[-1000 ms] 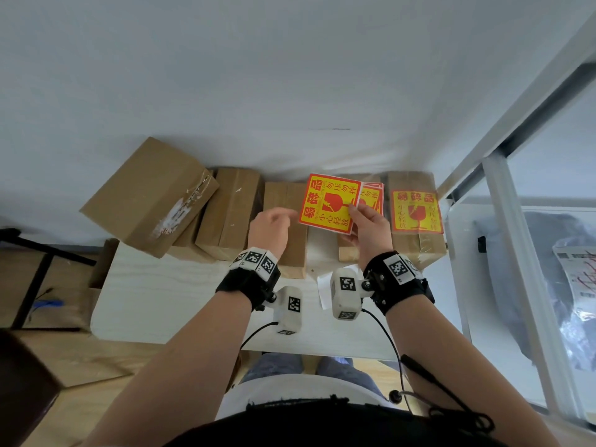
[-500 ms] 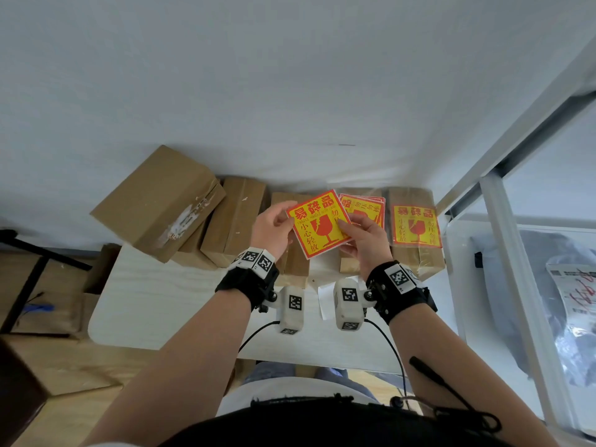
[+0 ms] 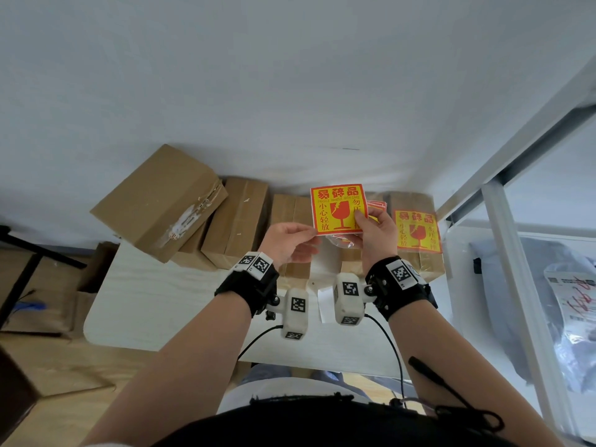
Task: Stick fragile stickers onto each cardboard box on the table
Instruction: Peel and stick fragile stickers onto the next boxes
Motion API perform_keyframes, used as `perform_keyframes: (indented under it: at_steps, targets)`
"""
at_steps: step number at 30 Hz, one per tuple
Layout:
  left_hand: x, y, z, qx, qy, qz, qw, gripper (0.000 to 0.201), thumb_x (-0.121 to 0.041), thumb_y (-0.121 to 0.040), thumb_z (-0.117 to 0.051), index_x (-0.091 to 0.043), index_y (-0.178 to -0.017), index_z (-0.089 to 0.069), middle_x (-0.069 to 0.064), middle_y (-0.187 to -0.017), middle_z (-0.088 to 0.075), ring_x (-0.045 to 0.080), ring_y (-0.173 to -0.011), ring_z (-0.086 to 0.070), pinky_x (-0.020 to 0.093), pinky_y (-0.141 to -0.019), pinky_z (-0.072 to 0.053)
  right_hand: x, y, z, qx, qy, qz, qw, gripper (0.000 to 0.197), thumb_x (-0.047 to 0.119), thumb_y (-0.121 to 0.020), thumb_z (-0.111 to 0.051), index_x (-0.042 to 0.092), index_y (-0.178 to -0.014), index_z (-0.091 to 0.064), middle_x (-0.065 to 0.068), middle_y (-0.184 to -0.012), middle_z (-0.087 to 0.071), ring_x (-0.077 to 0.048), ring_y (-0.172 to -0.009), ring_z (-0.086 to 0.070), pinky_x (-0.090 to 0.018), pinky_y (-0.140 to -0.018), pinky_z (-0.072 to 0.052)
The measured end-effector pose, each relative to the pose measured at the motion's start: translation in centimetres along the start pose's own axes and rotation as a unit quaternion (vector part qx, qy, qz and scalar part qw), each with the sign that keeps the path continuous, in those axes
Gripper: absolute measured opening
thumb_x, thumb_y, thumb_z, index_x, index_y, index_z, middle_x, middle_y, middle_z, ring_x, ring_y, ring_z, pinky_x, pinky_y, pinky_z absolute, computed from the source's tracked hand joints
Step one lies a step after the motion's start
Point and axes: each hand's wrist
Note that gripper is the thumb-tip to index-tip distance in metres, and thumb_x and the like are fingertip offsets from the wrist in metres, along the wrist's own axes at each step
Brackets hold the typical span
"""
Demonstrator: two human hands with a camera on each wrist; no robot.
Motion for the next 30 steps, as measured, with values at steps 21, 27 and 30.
perform_keyframes:
  at_steps: [21, 27, 30]
  targets:
    - [-2.4, -0.3, -0.4, -0.031, -0.076, -0.126, 0.989, 0.013, -0.013, -0.1, -0.053, -0.008, -0.095, -0.064, 0.0, -0.077, -0.071, 0.014, -0.07, -0.071, 0.034, -0.066, -0.058, 1.3, 1.9, -2.5, 0.226, 0.217, 0.179, 0.933, 0.011, 0.013, -0.089, -0.069, 0.022, -0.093, -0.076, -0.001, -0.089, -0.077, -0.014, -0.086, -0.073, -0.029, -0.082, -0.058]
    - [-2.2, -0.3, -0.7, -0.012, -0.101, -0.125, 0.987, 0.013, -0.018, -0.1, -0.056, -0.013, -0.09, -0.063, -0.002, -0.079, -0.073, 0.012, -0.069, -0.071, 0.024, -0.058, -0.054, 1.0, 1.2, -2.2, 0.199, 0.227, 0.161, 0.94, 0.01, 0.011, -0.092, -0.065, 0.009, -0.094, -0.075, -0.006, -0.082, -0.074, -0.021, -0.08, -0.07, -0.037, -0.078, -0.059]
    - [-2.3, -0.3, -0.6, -0.019, -0.107, -0.126, 0.986, 0.012, -0.016, -0.1, -0.056, -0.01, -0.094, -0.064, 0.001, -0.081, -0.073, 0.013, -0.07, -0.071, 0.024, -0.059, -0.055, 1.0, 1.5, -2.0, 0.208, 0.216, 0.139, 0.944, 0.012, 0.015, -0.091, -0.068, 0.008, -0.097, -0.076, -0.003, -0.083, -0.075, -0.012, -0.077, -0.07, -0.025, -0.07, -0.056]
Point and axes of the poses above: each hand's wrist, its own y-axis away from the middle knuckle, its own z-axis out of the back of the hand, x = y × z
